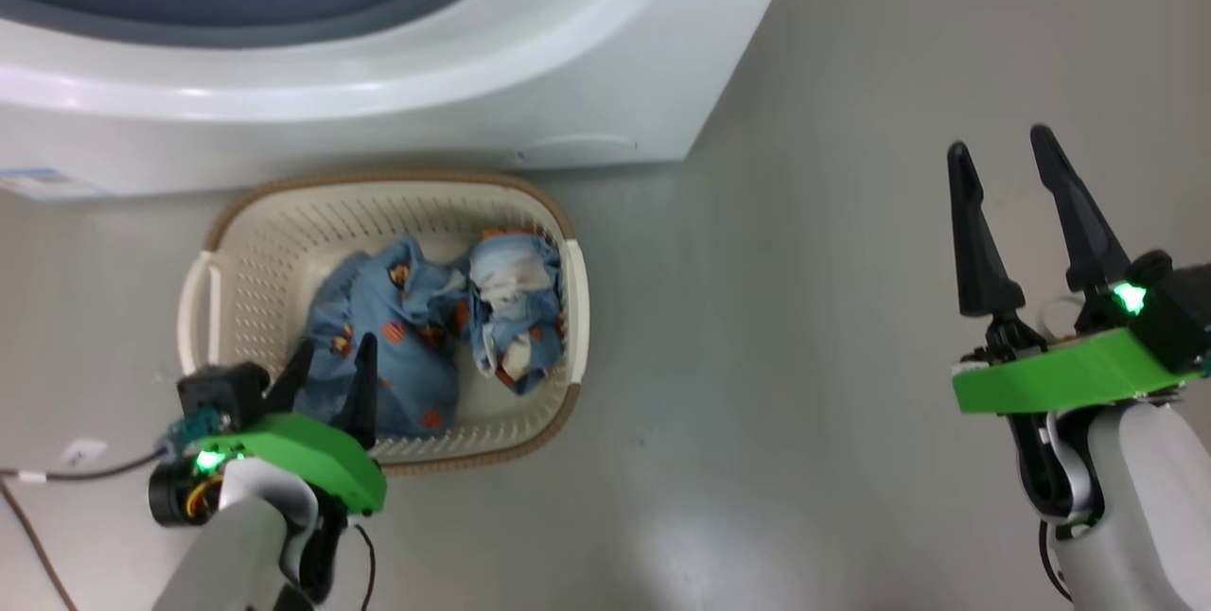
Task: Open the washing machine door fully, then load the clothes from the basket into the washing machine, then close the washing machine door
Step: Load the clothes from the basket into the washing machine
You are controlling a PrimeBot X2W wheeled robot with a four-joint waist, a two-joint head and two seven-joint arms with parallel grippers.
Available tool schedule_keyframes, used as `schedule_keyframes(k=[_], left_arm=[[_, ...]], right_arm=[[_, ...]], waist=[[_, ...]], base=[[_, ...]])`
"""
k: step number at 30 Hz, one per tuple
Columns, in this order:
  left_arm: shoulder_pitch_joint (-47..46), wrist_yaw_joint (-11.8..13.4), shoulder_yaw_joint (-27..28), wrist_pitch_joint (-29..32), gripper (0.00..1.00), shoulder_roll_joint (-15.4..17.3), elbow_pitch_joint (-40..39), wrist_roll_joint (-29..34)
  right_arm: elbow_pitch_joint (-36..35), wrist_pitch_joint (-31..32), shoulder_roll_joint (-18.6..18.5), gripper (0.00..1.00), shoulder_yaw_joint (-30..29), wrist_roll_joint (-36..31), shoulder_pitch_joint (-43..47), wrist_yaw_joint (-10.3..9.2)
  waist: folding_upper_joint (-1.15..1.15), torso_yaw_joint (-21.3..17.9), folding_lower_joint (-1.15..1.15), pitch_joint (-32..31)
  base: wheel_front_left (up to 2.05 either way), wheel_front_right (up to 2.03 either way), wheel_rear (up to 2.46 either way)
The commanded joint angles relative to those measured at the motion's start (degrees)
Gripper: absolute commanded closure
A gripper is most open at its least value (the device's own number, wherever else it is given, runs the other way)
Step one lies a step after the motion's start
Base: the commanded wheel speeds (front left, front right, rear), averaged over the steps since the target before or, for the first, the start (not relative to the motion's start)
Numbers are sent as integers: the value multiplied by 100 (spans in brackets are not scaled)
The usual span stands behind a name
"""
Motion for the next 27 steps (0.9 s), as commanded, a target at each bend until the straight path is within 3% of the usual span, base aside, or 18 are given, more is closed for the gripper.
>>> schedule_keyframes(k=[1,8,27], left_arm=[[-176,-20,39,-36,0,203,145,-142],[-892,-20,-513,47,0,378,850,-566],[-2152,-20,-1496,812,0,967,1395,-1451]], right_arm=[[-169,-45,-2,0,151,-55,-83,26],[-269,-45,40,0,264,-63,-350,26],[-530,-45,63,0,447,-111,-785,26]], waist=[[0,-112,-1,403],[0,-205,-1,961],[0,-409,-1,1963]], base=[[0,0,0],[0,0,0],[0,0,0]])
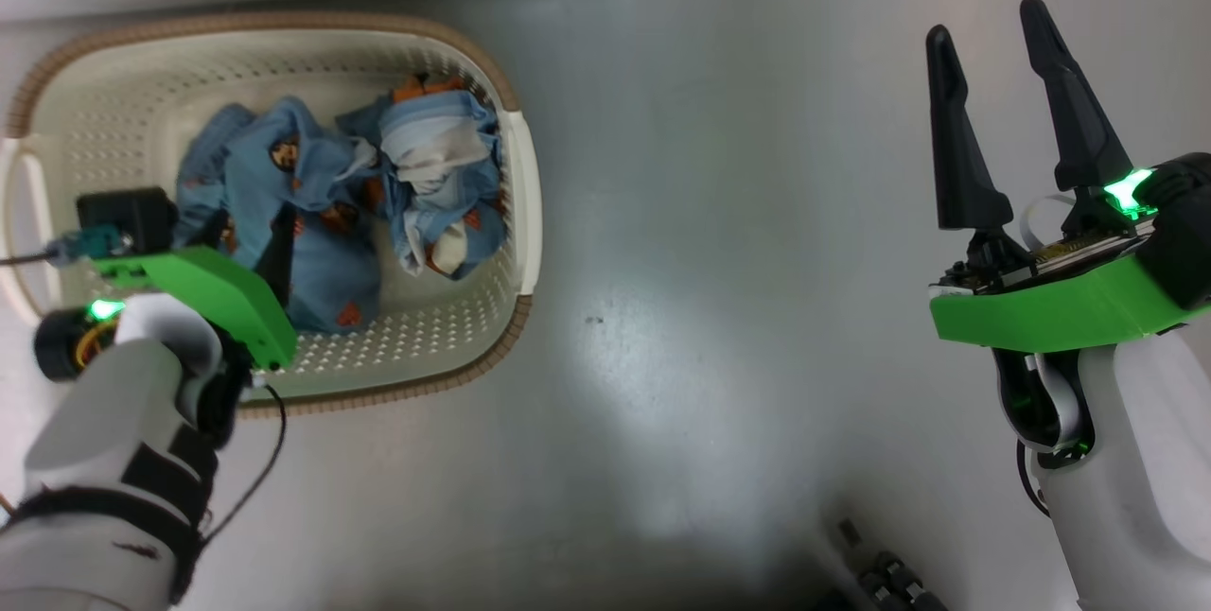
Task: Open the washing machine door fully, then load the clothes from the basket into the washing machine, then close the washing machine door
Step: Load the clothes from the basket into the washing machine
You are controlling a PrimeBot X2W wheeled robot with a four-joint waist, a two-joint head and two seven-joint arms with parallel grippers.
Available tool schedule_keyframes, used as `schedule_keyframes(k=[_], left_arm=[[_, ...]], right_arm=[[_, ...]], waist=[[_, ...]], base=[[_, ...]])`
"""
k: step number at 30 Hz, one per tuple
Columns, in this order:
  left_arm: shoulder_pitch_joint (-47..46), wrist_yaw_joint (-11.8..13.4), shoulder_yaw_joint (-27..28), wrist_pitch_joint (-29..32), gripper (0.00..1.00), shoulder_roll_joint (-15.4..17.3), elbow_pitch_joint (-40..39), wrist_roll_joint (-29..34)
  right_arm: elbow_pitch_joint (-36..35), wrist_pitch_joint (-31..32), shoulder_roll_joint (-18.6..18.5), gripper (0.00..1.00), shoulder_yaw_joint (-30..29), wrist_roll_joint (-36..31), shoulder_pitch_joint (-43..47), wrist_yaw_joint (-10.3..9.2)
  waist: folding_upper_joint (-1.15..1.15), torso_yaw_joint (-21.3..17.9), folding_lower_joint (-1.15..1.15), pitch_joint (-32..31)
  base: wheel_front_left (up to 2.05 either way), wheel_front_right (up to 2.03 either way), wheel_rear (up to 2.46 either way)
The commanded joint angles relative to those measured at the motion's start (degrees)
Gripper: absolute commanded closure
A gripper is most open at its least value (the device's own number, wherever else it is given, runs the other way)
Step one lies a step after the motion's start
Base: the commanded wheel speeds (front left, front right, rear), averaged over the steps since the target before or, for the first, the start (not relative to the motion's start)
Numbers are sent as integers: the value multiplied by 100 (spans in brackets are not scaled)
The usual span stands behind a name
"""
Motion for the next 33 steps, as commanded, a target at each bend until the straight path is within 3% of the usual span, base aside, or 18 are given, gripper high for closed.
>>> schedule_keyframes(k=[1,23,24,25,26,27,33], left_arm=[[-72,-20,21,-12,0,294,26,-83],[-585,-20,-498,312,0,400,490,-164],[-589,-20,-504,316,22,401,498,-174],[-594,-20,-504,330,63,399,504,-192],[-601,-20,-509,346,89,396,510,-206],[-608,-20,-510,348,100,390,515,-222],[-583,-20,-518,243,100,287,521,-358]], right_arm=[[-169,-28,14,0,134,-109,67,26],[-285,-28,46,0,432,-132,14,26],[-290,-28,40,0,429,-132,26,26],[-294,-28,34,0,423,-132,37,26],[-296,-28,27,0,415,-134,46,26],[-296,-28,19,0,407,-136,54,26],[-251,-28,7,0,370,-155,75,26]], waist=[[0,-86,-1,157],[0,-275,-1,406],[0,-284,-1,407],[0,-289,-1,409],[0,-292,-1,412],[0,-291,-1,412],[0,-237,-1,315]], base=[[0,0,0],[0,0,0],[0,0,0],[0,0,0],[0,0,0],[0,0,0],[0,0,0]])
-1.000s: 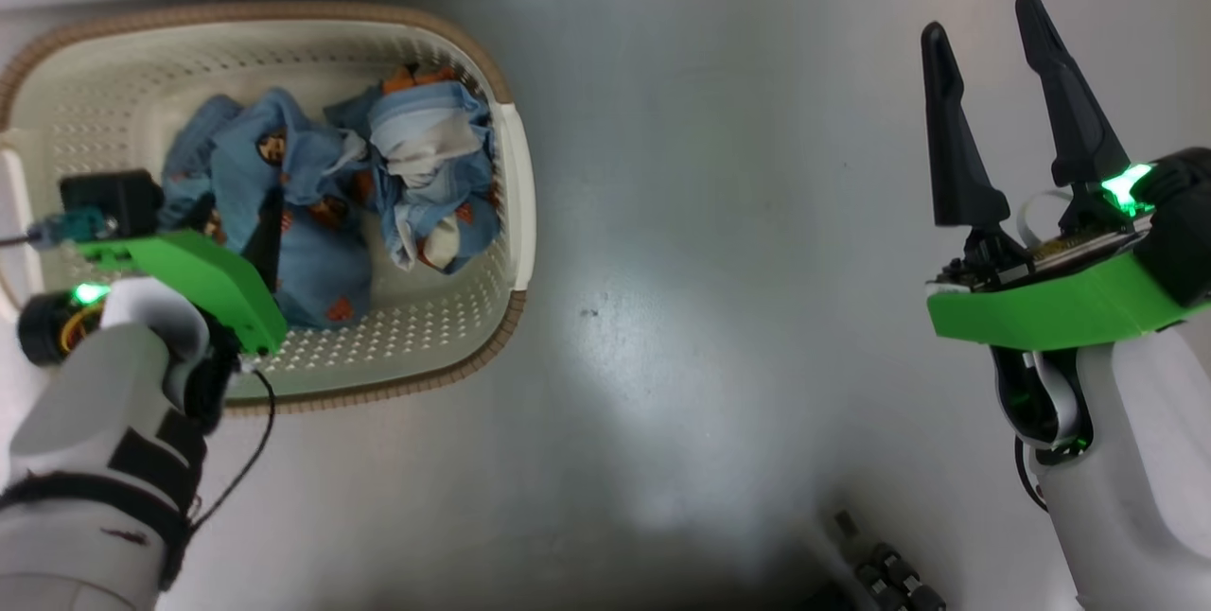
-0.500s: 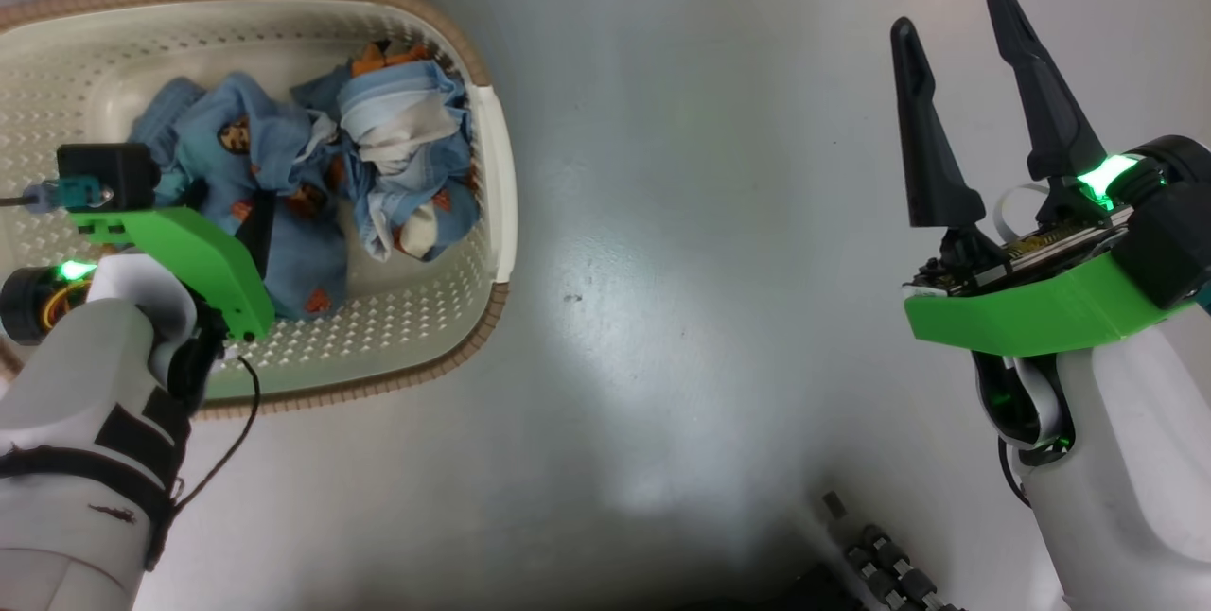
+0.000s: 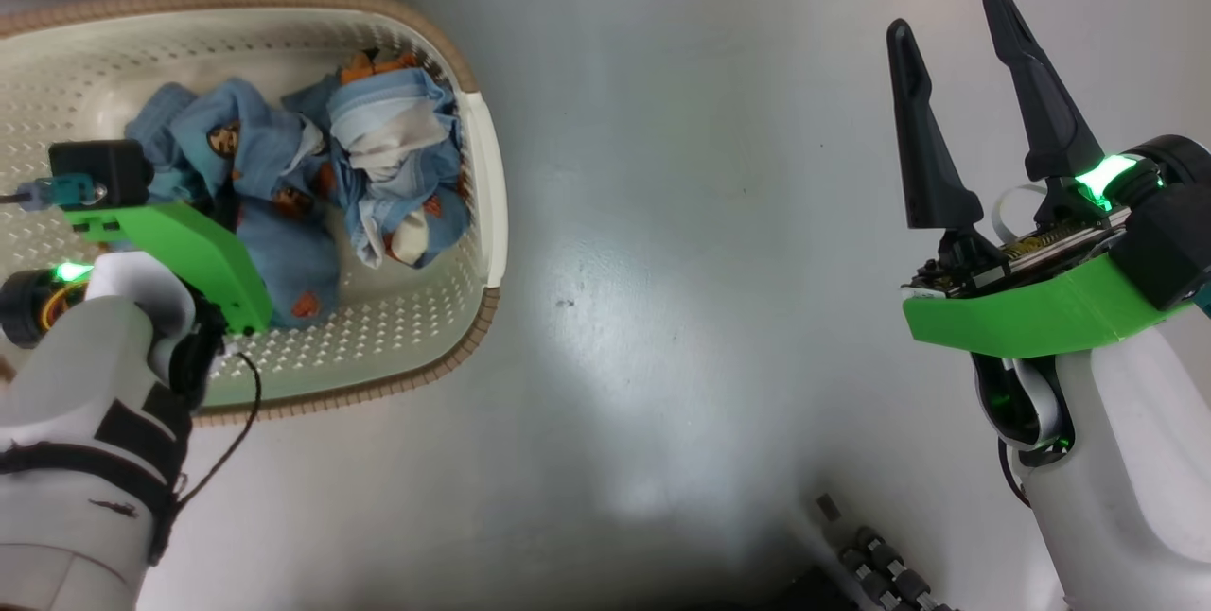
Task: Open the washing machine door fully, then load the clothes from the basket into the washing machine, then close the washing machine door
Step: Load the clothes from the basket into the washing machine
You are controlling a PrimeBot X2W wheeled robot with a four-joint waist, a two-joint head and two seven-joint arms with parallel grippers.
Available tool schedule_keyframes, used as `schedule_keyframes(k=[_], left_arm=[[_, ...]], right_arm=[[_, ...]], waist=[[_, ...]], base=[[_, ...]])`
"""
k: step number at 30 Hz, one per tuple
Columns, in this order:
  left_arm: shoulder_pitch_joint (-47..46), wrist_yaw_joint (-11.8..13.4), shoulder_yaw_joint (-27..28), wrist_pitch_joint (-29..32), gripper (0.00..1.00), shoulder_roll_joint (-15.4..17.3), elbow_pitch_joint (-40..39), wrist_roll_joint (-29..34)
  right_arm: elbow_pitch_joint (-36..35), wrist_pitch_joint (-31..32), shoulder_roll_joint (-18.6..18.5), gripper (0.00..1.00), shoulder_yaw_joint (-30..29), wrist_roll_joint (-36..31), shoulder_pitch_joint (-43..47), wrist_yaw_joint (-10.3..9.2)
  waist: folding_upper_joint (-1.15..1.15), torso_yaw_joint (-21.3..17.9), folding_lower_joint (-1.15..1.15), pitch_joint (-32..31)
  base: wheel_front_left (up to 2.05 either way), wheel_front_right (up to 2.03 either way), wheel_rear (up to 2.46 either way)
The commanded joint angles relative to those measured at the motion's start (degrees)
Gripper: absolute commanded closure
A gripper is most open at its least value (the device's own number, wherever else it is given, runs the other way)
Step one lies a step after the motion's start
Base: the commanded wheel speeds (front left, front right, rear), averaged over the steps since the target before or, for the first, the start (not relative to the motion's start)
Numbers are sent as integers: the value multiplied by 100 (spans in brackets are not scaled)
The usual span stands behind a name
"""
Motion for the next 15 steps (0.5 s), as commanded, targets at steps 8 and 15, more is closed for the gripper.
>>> schedule_keyframes(k=[8,15], left_arm=[[341,-20,225,-659,100,75,-152,-427],[793,-20,211,-1064,100,54,-457,-655]], right_arm=[[-32,-28,-47,0,74,-109,241,26],[91,-28,-114,0,23,-75,391,26]], waist=[[0,165,0,-450],[0,327,0,-1032]], base=[[0,0,0],[0,0,0]])
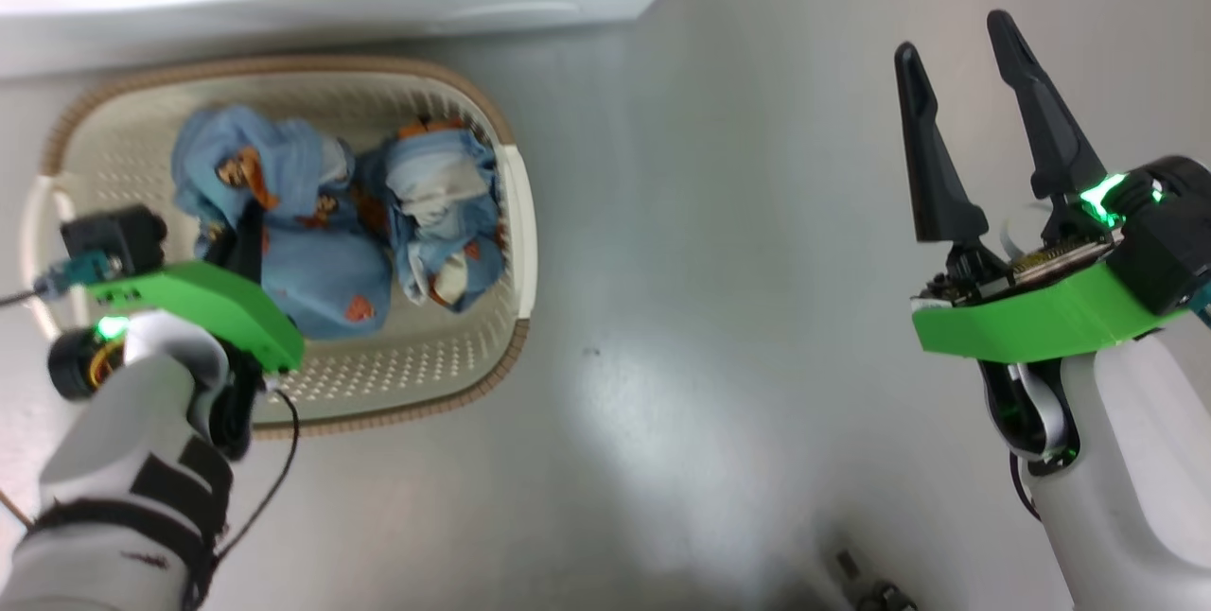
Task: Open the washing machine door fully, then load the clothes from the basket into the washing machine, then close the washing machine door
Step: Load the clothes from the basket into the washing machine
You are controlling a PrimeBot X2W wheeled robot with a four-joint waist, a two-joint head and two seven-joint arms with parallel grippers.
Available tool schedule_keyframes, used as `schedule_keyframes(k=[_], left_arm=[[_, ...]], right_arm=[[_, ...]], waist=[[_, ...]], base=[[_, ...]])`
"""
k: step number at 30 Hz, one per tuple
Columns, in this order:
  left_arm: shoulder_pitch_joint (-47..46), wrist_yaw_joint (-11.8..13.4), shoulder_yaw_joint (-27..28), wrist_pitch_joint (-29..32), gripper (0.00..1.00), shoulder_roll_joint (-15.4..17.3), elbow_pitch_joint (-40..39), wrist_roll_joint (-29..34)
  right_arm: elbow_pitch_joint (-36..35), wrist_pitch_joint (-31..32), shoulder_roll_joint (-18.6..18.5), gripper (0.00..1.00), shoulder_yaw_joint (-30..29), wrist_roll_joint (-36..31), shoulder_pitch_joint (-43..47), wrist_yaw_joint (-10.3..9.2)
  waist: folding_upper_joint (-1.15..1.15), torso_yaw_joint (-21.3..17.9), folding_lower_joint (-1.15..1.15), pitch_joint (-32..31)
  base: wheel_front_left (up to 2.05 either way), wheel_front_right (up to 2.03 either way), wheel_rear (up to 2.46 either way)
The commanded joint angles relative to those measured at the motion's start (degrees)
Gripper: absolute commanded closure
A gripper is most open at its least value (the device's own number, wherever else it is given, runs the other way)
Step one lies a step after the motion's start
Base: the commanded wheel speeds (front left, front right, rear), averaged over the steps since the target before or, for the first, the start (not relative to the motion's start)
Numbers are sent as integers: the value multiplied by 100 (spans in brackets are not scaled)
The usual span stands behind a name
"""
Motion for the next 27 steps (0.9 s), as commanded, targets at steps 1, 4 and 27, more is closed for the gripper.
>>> schedule_keyframes(k=[1,4,27], left_arm=[[247,-20,94,-79,100,201,-99,-39],[452,-20,112,-123,100,226,-234,-86],[2527,-20,2479,-134,100,-1,-2612,1940]], right_arm=[[-90,-28,-38,0,67,-62,305,26],[-31,-28,-67,0,48,-44,390,26],[352,-28,-260,0,-289,58,1411,26]], waist=[[0,147,0,-386],[0,196,0,-668],[0,597,0,-2608]], base=[[0,0,0],[0,0,0],[0,0,0]])
